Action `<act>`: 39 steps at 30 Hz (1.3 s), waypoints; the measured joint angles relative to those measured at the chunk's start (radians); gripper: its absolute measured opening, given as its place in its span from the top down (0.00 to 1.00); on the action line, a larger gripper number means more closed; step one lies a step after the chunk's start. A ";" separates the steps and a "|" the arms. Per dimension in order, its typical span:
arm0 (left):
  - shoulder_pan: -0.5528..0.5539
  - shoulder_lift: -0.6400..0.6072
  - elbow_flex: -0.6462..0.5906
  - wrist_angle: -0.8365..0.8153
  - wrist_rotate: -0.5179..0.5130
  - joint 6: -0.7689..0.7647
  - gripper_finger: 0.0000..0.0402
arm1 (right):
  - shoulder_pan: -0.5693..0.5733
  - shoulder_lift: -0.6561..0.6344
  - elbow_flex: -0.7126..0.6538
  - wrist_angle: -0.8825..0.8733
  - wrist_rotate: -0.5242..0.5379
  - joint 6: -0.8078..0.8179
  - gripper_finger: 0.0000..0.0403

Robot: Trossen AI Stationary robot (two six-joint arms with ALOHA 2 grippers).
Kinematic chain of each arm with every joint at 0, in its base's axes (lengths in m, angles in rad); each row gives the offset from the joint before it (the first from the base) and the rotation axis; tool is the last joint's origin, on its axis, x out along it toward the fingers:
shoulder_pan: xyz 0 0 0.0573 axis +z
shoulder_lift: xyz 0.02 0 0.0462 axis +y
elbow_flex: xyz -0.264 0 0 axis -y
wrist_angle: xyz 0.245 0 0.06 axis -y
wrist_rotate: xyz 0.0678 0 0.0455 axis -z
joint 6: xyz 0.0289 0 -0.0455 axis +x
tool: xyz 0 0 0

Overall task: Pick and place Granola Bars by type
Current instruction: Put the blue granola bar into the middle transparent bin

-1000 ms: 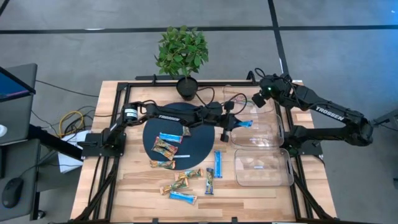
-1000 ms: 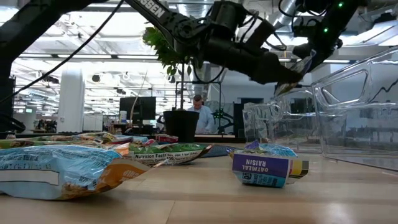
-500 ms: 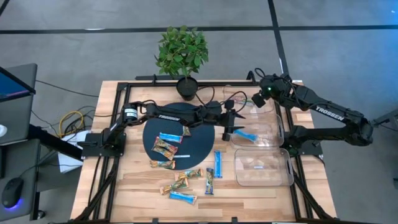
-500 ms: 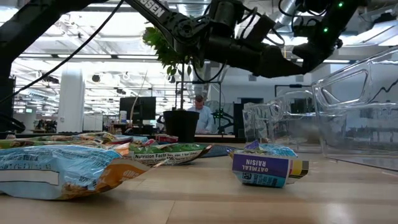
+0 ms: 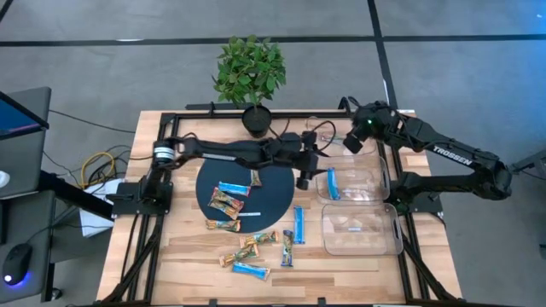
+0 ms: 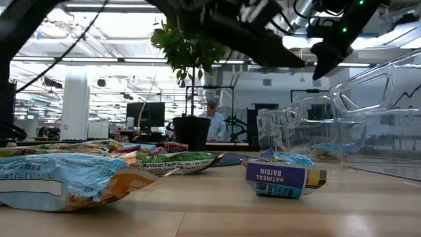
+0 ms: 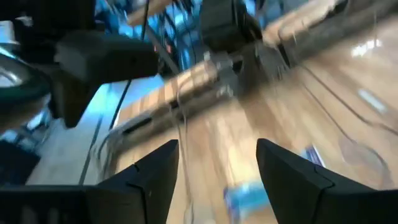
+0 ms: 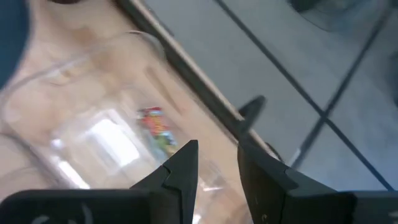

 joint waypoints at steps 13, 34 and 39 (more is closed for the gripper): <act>-0.027 -0.298 -0.130 -0.868 0.022 -0.156 0.53 | 0.171 0.000 0.000 0.115 -0.151 -0.099 0.74; -0.158 -0.730 -0.852 -0.463 -0.120 -0.404 0.55 | 0.609 0.366 -0.001 0.524 -0.513 -0.488 0.74; -0.173 -0.748 -0.918 -0.394 -0.226 -0.442 0.55 | 0.612 0.466 0.000 0.570 -0.513 -0.485 0.74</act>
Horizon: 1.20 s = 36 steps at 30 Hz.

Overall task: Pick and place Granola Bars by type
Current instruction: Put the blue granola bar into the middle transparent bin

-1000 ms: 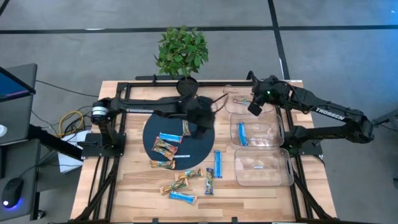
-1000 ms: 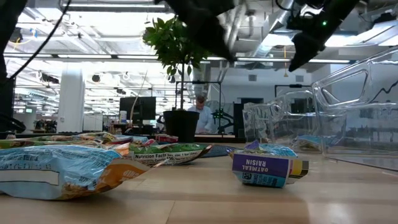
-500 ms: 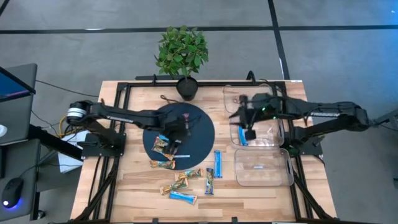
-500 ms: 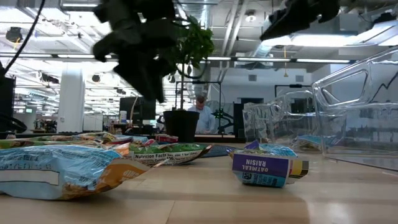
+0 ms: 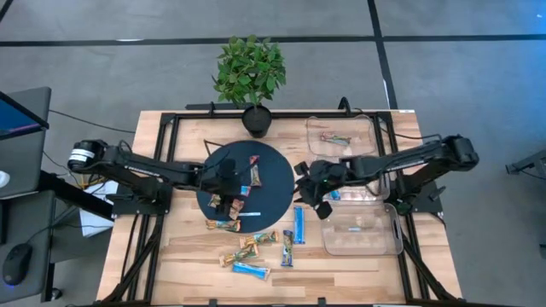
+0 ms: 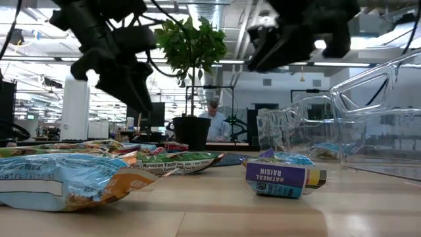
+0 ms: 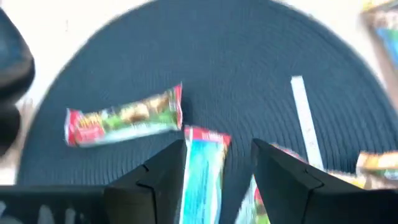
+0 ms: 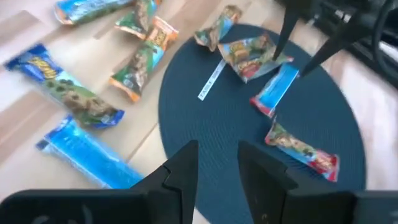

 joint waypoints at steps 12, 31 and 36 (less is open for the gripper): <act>-0.001 0.009 -0.078 0.145 -0.016 0.005 0.55 | 0.009 0.108 0.001 0.006 -0.094 -0.045 0.74; 0.000 0.009 -0.078 0.157 -0.025 0.035 0.55 | 0.165 0.255 0.120 0.051 -0.102 -0.012 0.74; 0.000 0.009 -0.078 0.154 -0.026 0.035 0.55 | 0.171 0.254 0.166 0.027 -0.099 -0.057 0.74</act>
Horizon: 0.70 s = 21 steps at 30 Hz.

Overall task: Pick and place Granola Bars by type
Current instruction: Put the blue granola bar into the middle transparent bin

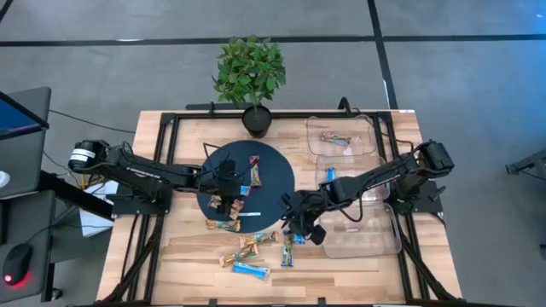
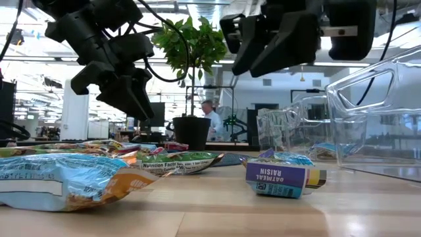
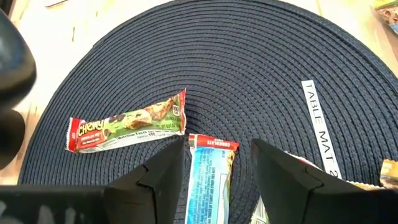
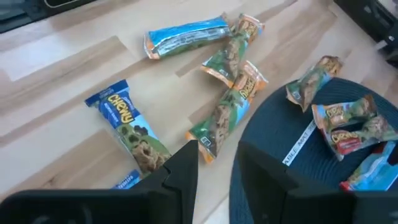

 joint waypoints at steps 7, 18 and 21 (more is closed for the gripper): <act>0.000 0.000 0.000 -0.002 0.000 -0.001 0.55 | -0.006 0.008 0.096 -0.125 -0.007 -0.006 0.74; 0.000 0.000 0.000 -0.011 0.000 -0.028 0.55 | 0.031 0.292 0.370 -0.479 -0.052 -0.086 0.73; 0.000 0.000 0.000 -0.034 0.000 -0.041 0.55 | 0.031 0.359 0.465 -0.572 -0.053 -0.093 0.71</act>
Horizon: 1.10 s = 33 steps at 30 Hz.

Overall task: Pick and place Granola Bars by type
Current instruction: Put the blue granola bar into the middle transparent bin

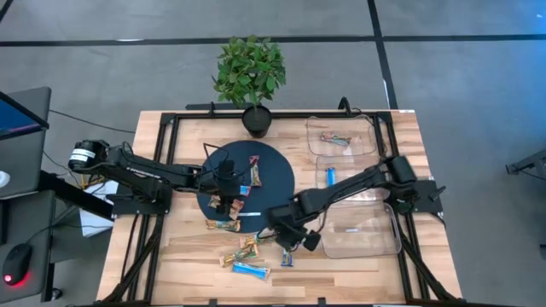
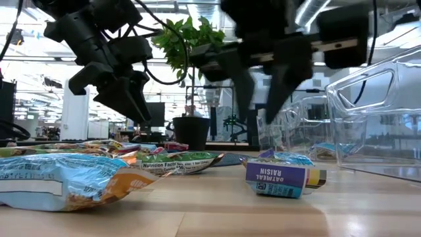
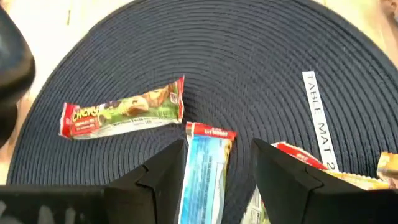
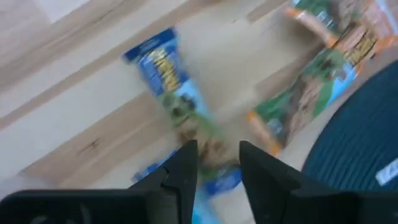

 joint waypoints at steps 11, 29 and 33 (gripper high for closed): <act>0.000 0.000 0.000 -0.039 0.000 -0.019 0.55 | 0.002 0.100 0.119 -0.127 0.002 -0.053 0.53; 0.000 0.000 0.000 -0.027 0.001 -0.019 0.55 | 0.006 0.147 0.117 -0.118 0.017 -0.037 0.49; 0.000 0.000 0.000 -0.028 0.000 -0.018 0.55 | 0.003 0.147 0.117 -0.115 0.027 -0.038 0.57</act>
